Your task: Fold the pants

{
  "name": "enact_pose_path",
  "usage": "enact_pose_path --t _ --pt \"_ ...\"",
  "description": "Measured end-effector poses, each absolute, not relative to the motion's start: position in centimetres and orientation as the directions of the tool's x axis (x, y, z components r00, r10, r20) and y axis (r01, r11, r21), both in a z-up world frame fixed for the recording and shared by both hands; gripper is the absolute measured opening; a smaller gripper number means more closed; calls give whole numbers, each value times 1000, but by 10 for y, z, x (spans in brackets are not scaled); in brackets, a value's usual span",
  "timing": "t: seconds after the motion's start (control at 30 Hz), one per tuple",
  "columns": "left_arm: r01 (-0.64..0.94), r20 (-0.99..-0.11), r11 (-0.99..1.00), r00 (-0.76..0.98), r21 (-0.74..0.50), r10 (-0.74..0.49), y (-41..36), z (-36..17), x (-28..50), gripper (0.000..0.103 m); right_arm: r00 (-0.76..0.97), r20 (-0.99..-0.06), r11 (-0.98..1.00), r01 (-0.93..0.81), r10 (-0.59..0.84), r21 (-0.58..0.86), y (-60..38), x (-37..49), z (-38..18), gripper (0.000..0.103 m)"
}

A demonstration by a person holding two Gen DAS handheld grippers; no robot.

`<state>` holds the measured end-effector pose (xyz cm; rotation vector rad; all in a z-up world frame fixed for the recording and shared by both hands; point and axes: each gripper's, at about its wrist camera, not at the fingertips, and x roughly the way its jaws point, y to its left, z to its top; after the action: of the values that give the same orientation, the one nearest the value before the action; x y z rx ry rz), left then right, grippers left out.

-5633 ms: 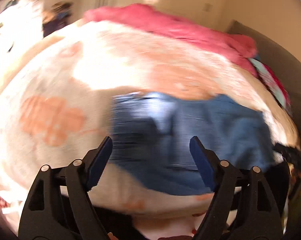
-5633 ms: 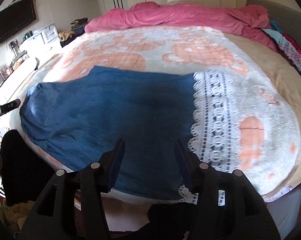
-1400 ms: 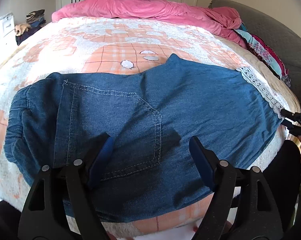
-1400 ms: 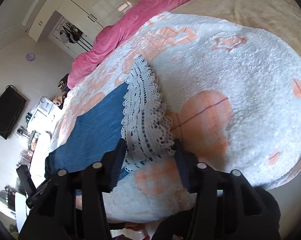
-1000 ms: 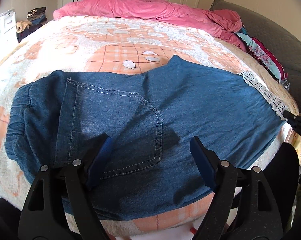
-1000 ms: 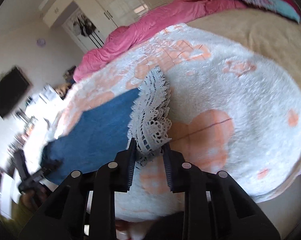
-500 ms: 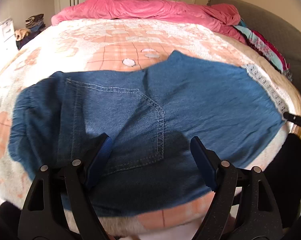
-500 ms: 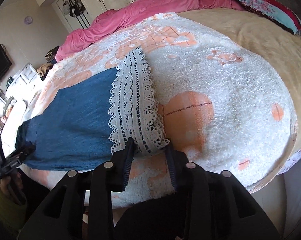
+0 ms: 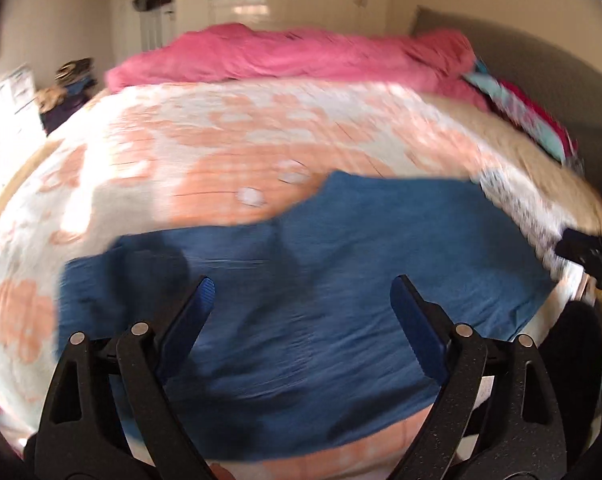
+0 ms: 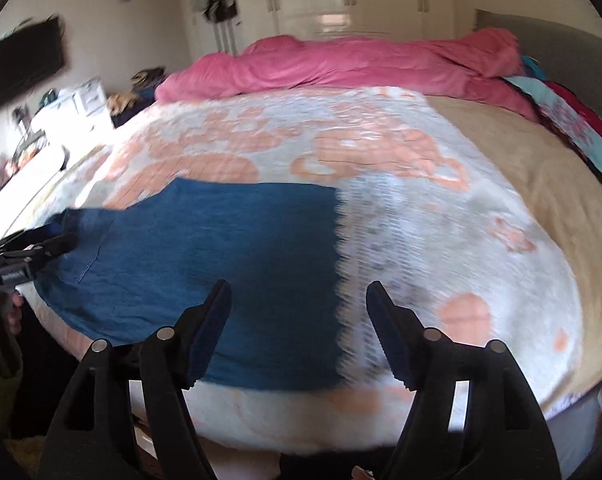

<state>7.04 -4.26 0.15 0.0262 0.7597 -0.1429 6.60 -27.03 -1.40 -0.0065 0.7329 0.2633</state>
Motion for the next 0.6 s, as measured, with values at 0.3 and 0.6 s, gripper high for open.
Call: enact_pose_path --t 0.3,0.6 --pt "113 -763 993 641 -17 -87 -46 -48 100 87 643 -750 975 -223 156 11 -237 119 -54 74" --pt "67 -740 997 670 -26 -65 -19 -50 93 87 668 -718 977 -195 197 87 -267 108 -61 71"
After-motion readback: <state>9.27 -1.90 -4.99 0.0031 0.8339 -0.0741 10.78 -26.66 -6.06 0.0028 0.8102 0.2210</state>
